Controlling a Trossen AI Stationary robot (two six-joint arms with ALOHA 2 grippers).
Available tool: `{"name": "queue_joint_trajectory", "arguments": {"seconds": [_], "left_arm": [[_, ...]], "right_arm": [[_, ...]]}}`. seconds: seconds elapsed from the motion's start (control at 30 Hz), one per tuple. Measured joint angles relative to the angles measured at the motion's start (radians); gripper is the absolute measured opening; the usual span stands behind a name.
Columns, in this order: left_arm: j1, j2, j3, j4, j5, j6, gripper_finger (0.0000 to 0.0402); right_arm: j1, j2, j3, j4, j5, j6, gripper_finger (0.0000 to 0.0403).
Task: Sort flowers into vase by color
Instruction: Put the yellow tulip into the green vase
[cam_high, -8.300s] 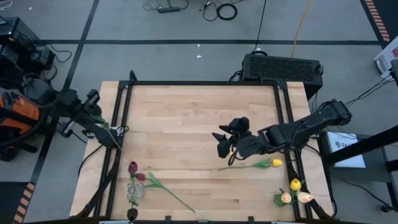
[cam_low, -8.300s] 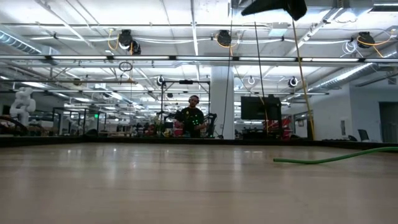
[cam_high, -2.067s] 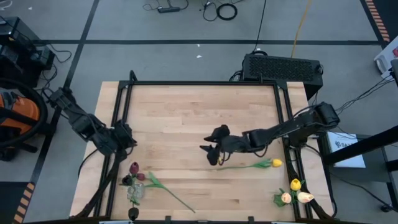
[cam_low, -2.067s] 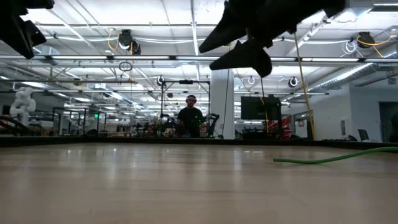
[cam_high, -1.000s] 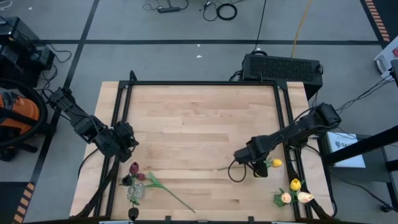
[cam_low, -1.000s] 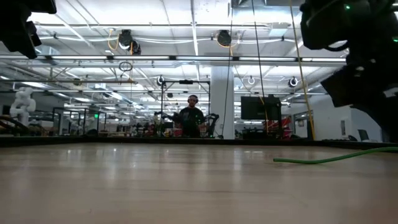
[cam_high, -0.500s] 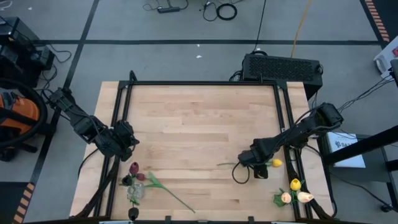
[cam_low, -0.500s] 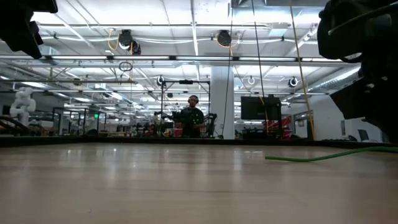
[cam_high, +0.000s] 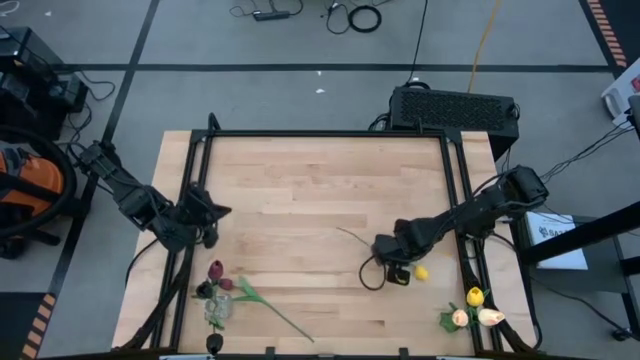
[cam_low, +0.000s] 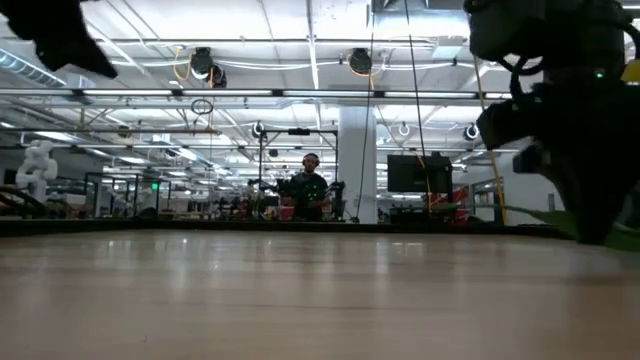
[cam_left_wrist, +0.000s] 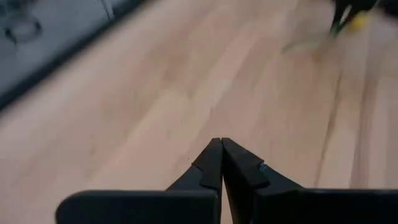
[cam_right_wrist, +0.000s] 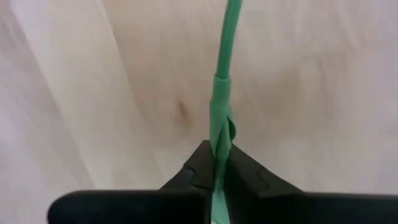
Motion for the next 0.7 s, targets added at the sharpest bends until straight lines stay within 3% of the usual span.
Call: {"name": "queue_joint_trajectory", "arguments": {"seconds": [0.1,0.3,0.53,0.7], "left_arm": [[0.001,-0.004,0.0,0.118,-0.068,0.12,0.0013],[0.048,-0.006,0.0,0.491,-0.068,0.424,0.0037],[0.121,-0.002,0.0,0.868,-0.066,0.812,0.013],[0.181,0.036,0.035,0.971,-0.065,0.98,0.0197]], "right_arm": [[-0.015,0.001,0.064,-0.017,0.037,-0.001,0.0006],[-0.06,0.0,0.221,-0.013,0.125,-0.027,0.0004],[-0.108,-0.001,0.423,-0.018,0.125,-0.056,0.0004],[-0.138,-0.002,0.539,-0.01,0.032,-0.019,0.0004]]}}
